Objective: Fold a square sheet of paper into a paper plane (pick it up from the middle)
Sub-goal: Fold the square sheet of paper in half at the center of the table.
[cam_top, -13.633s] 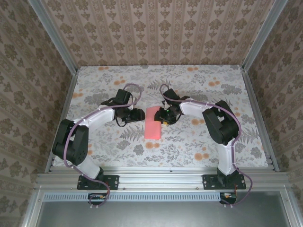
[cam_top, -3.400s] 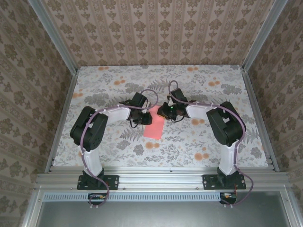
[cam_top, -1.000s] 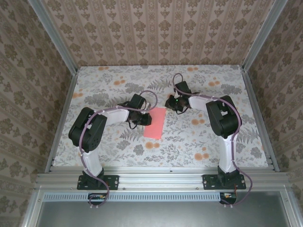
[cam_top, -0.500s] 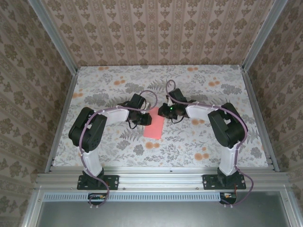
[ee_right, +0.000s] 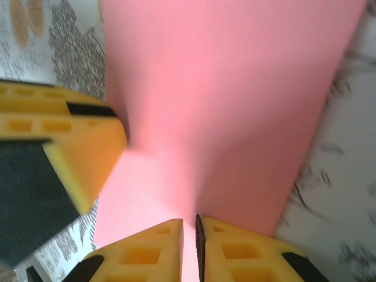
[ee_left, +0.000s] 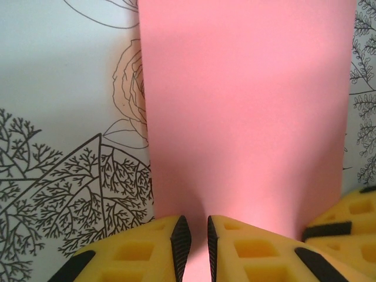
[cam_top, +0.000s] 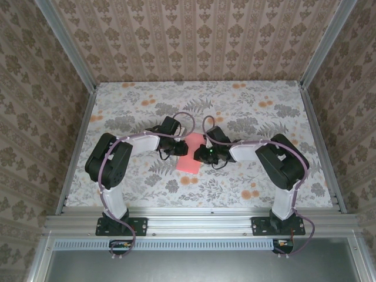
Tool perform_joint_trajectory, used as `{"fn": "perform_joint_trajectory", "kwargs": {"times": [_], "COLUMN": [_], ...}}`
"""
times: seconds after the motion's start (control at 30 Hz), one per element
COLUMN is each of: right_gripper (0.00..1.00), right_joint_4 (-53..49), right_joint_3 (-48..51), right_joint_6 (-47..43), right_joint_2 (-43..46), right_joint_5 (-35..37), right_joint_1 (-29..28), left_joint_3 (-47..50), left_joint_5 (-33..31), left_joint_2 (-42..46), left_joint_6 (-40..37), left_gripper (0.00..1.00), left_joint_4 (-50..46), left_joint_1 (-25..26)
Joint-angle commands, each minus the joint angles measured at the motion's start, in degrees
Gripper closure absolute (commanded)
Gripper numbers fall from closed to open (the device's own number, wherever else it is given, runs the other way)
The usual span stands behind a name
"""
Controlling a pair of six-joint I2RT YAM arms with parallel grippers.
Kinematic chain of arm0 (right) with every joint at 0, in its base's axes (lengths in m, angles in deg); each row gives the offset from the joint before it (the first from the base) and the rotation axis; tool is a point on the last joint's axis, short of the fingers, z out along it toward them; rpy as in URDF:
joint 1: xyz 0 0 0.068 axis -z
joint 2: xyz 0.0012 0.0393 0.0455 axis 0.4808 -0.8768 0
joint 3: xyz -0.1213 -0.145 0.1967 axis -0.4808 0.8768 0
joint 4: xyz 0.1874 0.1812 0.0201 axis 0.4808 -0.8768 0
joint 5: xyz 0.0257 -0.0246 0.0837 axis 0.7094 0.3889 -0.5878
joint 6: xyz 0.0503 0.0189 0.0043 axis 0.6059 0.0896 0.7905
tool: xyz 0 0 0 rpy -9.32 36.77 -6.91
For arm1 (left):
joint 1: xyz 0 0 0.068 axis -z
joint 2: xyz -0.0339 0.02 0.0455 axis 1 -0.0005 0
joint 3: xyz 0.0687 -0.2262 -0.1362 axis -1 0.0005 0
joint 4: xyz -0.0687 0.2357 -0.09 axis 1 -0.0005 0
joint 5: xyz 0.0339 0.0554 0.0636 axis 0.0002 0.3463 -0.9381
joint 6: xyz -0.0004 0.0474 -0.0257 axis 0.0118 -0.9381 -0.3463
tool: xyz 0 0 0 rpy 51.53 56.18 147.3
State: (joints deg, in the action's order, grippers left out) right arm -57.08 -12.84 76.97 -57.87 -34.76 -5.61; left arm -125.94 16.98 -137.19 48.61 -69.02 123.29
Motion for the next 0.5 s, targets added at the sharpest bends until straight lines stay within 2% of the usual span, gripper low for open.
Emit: {"fn": "perform_joint_trajectory", "kwargs": {"times": [0.0,0.27,0.37,0.47], "right_gripper": [0.82,0.81,0.77,0.68], "right_joint_4": [-4.0,-8.7,-9.3,-10.3], "right_joint_3": [3.3,4.1,2.9,1.5], "right_joint_6": [0.6,-0.5,-0.3,0.0], "right_joint_2": [2.5,7.7,9.7,9.7], "right_joint_5": [0.5,2.3,2.4,2.6], "right_joint_1": [-1.2,-2.2,-1.3,0.3], "left_joint_3": [3.6,2.7,2.3,1.9], "left_joint_5": [-4.8,-3.4,-3.1,-2.5], "left_joint_2": [-4.2,-3.3,-2.8,-2.5], "left_joint_6": [-1.3,-1.2,-1.0,-1.1], "left_gripper": [0.78,0.77,0.77,0.77], "left_joint_4": [-11.7,-12.1,-12.4,-12.8], "left_joint_1": [-0.9,-0.9,-0.9,-0.8]}}
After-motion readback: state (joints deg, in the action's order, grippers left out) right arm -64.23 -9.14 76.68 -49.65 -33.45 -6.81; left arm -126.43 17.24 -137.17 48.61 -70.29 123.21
